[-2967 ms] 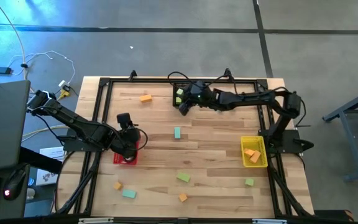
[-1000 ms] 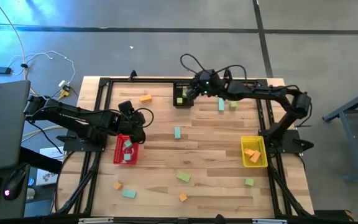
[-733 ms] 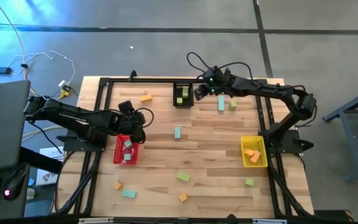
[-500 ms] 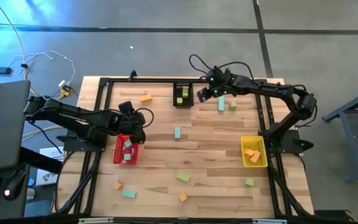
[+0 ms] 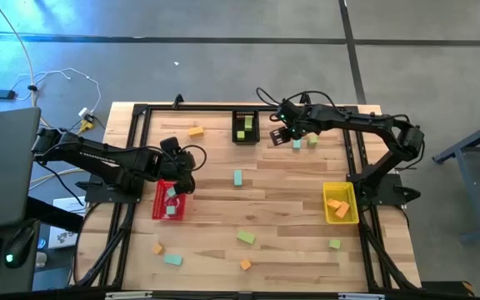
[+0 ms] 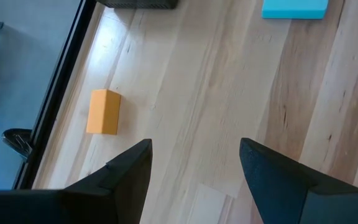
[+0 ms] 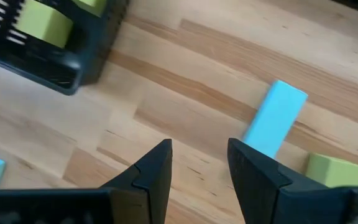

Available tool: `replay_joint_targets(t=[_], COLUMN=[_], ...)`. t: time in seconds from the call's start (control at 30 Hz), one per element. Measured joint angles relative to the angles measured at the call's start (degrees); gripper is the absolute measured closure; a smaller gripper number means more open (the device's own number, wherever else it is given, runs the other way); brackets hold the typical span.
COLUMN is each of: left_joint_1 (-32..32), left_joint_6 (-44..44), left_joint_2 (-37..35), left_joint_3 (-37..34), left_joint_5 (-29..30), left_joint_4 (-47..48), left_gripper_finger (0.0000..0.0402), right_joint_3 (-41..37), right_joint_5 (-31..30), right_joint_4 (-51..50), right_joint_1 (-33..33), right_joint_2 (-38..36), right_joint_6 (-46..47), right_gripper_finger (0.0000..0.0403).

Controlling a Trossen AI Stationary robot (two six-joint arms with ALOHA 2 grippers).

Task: Sort & place blocks by color
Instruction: Put the blue block into the red bin

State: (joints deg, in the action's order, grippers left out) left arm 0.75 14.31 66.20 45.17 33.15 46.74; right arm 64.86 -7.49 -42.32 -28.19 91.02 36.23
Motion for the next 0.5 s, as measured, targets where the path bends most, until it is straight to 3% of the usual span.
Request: replay_joint_targets(t=[0.5], left_joint_1=[0.02], left_joint_6=[-2.58], left_joint_2=[-0.01], left_joint_3=[0.0], left_joint_5=[0.54], left_joint_4=[-0.5], left_gripper_finger=[0.0174], right_joint_3=[-0.04], right_joint_5=[1.13], right_joint_4=[-3.84], right_joint_1=[-4.9], right_joint_2=[0.15], right_joint_6=[2.54], right_gripper_finger=[0.0253])
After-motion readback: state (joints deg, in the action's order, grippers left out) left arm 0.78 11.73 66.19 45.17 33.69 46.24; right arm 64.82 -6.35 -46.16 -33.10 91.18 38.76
